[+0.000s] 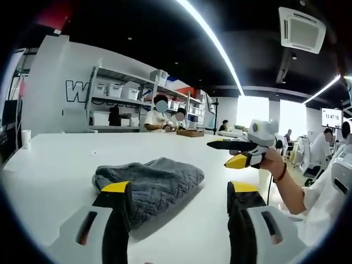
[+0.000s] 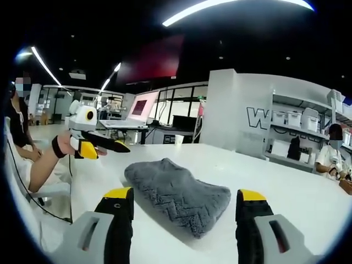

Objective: Open the folded towel by lifting each exposed corner and separating the folded layers until the towel lies flat within the target outline without major curled edges

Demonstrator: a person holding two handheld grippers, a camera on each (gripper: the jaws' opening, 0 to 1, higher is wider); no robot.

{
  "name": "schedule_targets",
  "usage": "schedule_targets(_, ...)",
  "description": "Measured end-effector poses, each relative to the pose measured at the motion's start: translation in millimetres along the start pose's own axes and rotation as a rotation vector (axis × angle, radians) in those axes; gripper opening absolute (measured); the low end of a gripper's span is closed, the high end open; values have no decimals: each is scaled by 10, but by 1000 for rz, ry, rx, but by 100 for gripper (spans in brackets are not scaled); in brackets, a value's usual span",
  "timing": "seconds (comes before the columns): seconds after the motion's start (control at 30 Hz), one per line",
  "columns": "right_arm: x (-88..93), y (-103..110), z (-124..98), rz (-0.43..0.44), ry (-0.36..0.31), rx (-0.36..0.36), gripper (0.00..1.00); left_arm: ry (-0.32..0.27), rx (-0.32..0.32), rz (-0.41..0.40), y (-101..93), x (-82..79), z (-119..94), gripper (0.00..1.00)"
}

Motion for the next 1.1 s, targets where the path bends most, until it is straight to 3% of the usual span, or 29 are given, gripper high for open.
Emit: schedule_targets(1.1,25,-123,198,47,30,18,70,41,-9,-39,163,32,175,71)
Point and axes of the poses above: the point that each gripper's makers call its tool centre point, and the gripper's own axes: z roughly forward along the fingers, y roughly to its left, x roughly out of its underside, the point moved 10 cm from there along -z, roughly backward along the fingers, and after that the axes turned 2 degrees about y, right-handed, at the moved point
